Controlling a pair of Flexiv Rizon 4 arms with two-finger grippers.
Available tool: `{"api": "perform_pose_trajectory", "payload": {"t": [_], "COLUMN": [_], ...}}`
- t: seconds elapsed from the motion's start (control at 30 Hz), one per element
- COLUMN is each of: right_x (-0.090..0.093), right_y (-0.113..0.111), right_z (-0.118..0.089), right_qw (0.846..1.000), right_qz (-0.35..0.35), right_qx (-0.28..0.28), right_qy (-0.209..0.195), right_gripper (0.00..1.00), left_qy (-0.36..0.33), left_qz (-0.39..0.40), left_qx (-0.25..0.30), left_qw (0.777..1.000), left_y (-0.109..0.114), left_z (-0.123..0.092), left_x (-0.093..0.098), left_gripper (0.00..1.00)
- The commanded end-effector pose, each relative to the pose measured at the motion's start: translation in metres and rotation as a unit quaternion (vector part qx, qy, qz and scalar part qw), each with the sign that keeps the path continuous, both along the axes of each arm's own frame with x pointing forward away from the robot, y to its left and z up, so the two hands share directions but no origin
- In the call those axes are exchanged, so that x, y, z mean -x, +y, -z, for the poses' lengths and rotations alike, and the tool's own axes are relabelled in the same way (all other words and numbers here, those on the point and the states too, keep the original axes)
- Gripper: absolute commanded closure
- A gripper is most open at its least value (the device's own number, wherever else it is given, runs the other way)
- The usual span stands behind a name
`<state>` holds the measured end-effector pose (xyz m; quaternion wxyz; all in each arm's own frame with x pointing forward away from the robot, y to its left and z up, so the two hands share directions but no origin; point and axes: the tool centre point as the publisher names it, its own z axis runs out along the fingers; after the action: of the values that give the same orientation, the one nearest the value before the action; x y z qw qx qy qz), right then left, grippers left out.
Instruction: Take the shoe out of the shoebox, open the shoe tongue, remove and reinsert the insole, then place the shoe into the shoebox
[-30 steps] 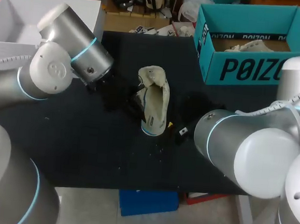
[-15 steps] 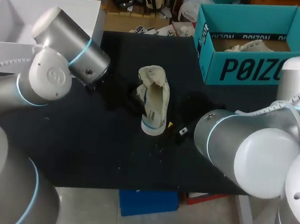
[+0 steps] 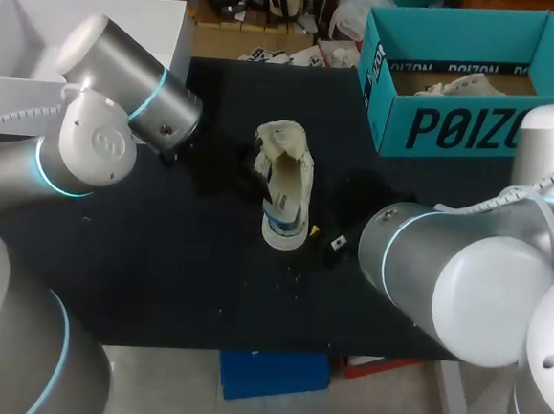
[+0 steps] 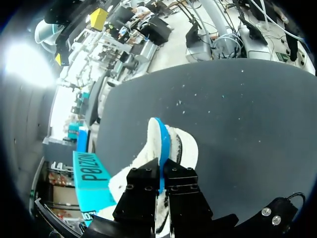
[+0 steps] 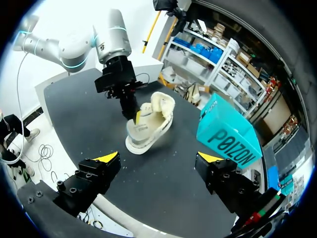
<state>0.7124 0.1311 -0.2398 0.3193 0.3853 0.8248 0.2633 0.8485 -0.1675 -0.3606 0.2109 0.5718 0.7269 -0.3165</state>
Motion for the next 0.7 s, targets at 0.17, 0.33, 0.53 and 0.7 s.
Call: {"api": "perform_pose_trajectory", "payload": {"t": [0.17, 0.33, 0.53, 0.7], "right_x": [0.002, 0.002, 0.002, 0.002], "right_y": [0.000, 0.000, 0.000, 0.000], "right_z": [0.001, 0.001, 0.001, 0.001], "right_qw": [1.000, 1.000, 1.000, 1.000], "right_qz": [0.000, 0.000, 0.000, 0.000], "right_qx": [-0.001, -0.001, -0.001, -0.001], "right_qy": [-0.001, -0.001, -0.001, -0.001], "right_gripper": [0.00, 0.00, 0.00, 0.00], "left_qy": [0.013, 0.025, 0.026, 0.027], "left_qz": [0.016, 0.026, 0.029, 0.033], "left_qx": [0.013, 0.025, 0.027, 0.017], "left_qw": [1.000, 0.999, 0.999, 0.999], "left_y": [-0.008, -0.006, -0.004, -0.005], "left_z": [-0.002, -0.007, -0.008, -0.006], "left_x": [0.002, 0.016, 0.024, 0.025], "left_gripper": [0.42, 0.05, 0.54, 1.00]}}
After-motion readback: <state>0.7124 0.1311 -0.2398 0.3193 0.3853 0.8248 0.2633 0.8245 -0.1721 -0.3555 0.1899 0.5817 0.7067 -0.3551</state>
